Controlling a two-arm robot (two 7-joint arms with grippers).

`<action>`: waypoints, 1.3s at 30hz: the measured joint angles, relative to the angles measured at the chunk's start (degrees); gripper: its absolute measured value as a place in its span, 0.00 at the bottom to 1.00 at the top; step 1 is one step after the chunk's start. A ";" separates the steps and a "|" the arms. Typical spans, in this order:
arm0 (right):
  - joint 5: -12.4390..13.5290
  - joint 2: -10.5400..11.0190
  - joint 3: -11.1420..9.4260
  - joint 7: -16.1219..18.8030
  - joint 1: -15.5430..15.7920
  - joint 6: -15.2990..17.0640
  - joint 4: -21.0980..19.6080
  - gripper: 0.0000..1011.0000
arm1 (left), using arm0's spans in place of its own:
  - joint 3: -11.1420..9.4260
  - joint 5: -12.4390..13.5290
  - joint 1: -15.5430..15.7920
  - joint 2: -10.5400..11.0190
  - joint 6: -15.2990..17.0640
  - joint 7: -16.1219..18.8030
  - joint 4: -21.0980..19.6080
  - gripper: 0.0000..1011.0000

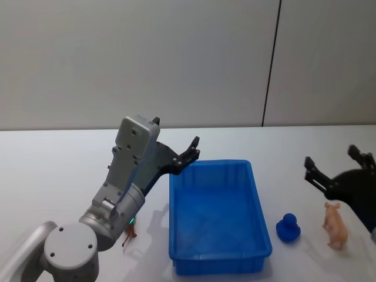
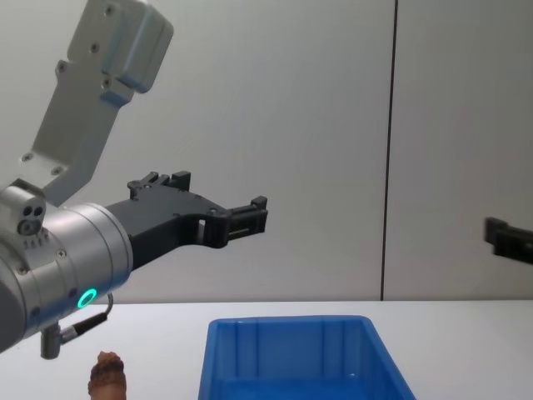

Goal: Pick up the two dolls from the table and place them into the box.

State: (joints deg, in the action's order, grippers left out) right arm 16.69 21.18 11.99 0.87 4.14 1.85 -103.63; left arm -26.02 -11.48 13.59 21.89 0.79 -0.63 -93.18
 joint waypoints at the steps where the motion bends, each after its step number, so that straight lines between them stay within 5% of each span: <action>1: 0.12 0.32 -0.16 -0.44 0.65 0.04 -0.43 0.99 | 0.00 0.00 0.00 0.00 0.00 0.00 0.00 0.99; 11: 2.61 3.64 -2.05 -6.74 7.87 2.63 -4.74 0.99 | 0.00 0.00 0.00 0.00 0.00 0.00 0.00 0.99; 17: 3.72 4.07 -2.62 -8.65 9.35 5.34 -5.39 0.99 | 0.00 0.00 0.00 0.00 0.00 0.00 0.00 0.99; 39: 4.86 -0.57 -1.88 -8.75 2.89 19.16 0.42 0.99 | 0.00 0.00 0.00 0.00 0.00 0.00 0.00 0.99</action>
State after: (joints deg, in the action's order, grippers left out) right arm 21.55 20.61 10.11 -7.87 7.04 21.01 -103.21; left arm -26.02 -11.48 13.59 21.89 0.80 -0.63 -93.18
